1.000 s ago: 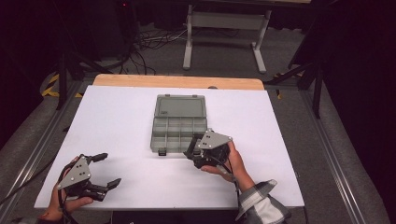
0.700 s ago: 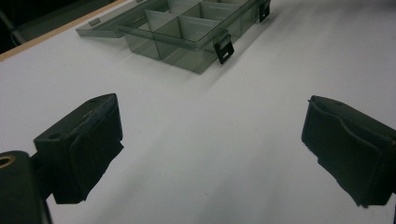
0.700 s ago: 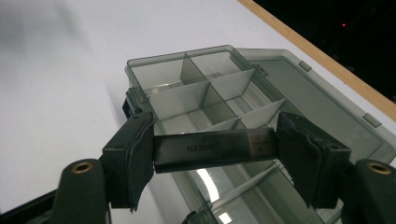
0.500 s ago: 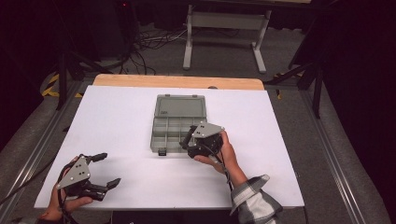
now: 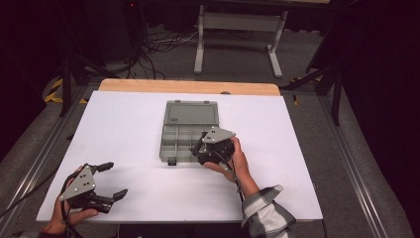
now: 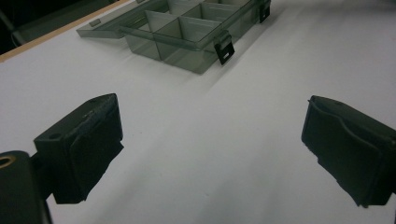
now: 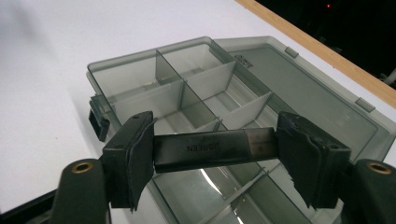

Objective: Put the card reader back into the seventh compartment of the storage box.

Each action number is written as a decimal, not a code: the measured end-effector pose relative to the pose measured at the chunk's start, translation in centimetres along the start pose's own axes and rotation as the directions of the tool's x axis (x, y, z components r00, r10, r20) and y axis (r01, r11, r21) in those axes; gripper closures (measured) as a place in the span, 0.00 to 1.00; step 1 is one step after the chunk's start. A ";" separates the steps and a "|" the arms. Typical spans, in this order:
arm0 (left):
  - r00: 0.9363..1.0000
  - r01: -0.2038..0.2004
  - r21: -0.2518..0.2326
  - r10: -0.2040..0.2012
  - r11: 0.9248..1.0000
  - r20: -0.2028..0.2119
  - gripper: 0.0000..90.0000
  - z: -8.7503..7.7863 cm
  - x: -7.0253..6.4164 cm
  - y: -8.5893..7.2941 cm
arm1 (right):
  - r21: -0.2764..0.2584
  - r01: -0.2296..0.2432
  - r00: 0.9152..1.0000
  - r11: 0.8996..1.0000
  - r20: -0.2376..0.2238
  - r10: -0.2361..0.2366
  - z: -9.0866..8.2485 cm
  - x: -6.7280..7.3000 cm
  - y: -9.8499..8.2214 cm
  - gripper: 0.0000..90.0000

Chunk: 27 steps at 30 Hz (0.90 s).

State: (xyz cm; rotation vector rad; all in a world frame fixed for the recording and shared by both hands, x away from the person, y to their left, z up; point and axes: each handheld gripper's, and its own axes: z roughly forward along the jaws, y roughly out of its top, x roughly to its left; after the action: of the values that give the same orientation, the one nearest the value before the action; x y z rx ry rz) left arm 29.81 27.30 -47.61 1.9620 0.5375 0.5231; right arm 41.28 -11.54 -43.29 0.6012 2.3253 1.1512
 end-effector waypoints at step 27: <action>1.000 -0.005 0.008 0.005 1.000 0.006 0.07 0.1 0.0 -0.1 | 0.050 -0.047 0.999 0.998 -0.015 0.048 1.3 0.1 -0.9 0.34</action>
State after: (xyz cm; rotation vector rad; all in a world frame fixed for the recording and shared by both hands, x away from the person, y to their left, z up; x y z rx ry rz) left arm 29.82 27.27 -47.69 1.9722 0.5323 0.5191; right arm 41.79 -11.17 -44.71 0.6707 2.3708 1.1264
